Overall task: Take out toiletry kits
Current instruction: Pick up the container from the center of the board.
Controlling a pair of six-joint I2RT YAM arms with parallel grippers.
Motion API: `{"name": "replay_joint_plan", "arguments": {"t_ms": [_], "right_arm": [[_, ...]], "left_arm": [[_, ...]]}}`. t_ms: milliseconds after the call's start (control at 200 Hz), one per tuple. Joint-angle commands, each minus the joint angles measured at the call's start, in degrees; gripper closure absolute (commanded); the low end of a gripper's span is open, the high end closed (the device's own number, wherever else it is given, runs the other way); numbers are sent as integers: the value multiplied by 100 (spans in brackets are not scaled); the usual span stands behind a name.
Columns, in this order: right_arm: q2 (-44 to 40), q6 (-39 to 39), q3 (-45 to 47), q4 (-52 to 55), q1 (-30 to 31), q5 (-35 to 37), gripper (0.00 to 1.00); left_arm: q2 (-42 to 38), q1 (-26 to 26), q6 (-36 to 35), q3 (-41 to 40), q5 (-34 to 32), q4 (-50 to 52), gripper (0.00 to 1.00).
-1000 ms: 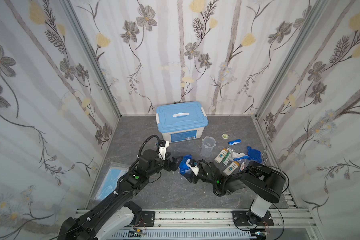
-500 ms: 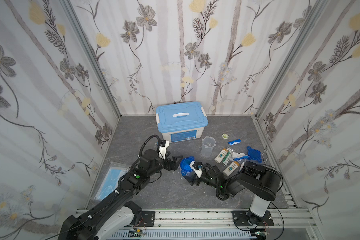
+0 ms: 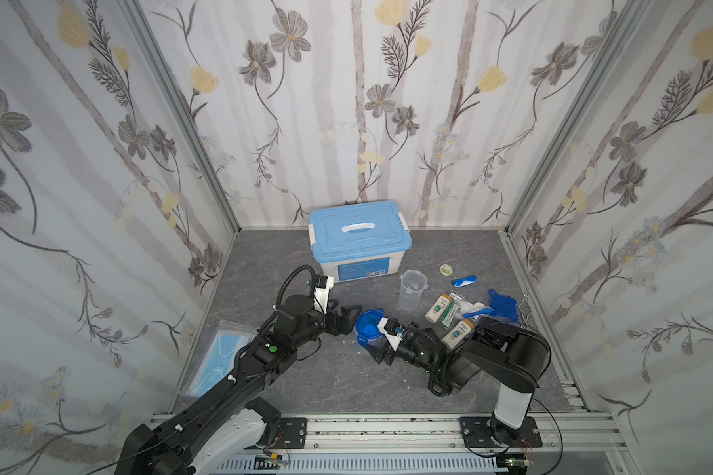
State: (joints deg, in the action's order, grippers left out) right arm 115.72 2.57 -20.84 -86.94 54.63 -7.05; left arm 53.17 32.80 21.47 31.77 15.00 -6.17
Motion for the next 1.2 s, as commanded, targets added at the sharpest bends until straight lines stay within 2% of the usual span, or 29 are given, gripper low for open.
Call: {"name": "replay_joint_plan", "arguments": {"t_ms": [0, 145, 345, 435, 520, 654, 809, 934, 1094, 1194], "right_arm": [[52, 9, -16, -526, -5, -102, 31], [-239, 63, 46, -291, -5, -105, 39], [-731, 78, 20, 235, -5, -266, 37], [-1115, 84, -147, 878, -14, -512, 37], [-1623, 142, -396, 1909, -85, -837, 37], [-2334, 176, -611, 3172, -456, -1299, 36], [-2920, 381, -657, 3907, -705, -1274, 37], [-2860, 318, -627, 3815, -743, -1317, 37], [-2791, 174, -657, 3809, -726, -1296, 38], [-2866, 210, -750, 4036, -736, -1164, 38]], "left_arm": [[39, 36, 42, 97, -96, -93, 9], [-18, 88, -48, 116, -217, 43, 9], [-158, 240, -429, 160, -177, 347, 9], [-294, 414, -773, 150, -126, 509, 11], [-497, 667, -1125, 176, -162, 754, 13], [-880, 1095, -1626, 235, -614, 1198, 17], [-1203, 1431, -2078, 288, -1059, 1422, 17], [-992, 1677, -2386, 501, -1135, 1593, 18], [-271, 2439, -2977, 942, -2147, 1862, 19], [-40, 2571, -3103, 1083, -2256, 1845, 21]]}}
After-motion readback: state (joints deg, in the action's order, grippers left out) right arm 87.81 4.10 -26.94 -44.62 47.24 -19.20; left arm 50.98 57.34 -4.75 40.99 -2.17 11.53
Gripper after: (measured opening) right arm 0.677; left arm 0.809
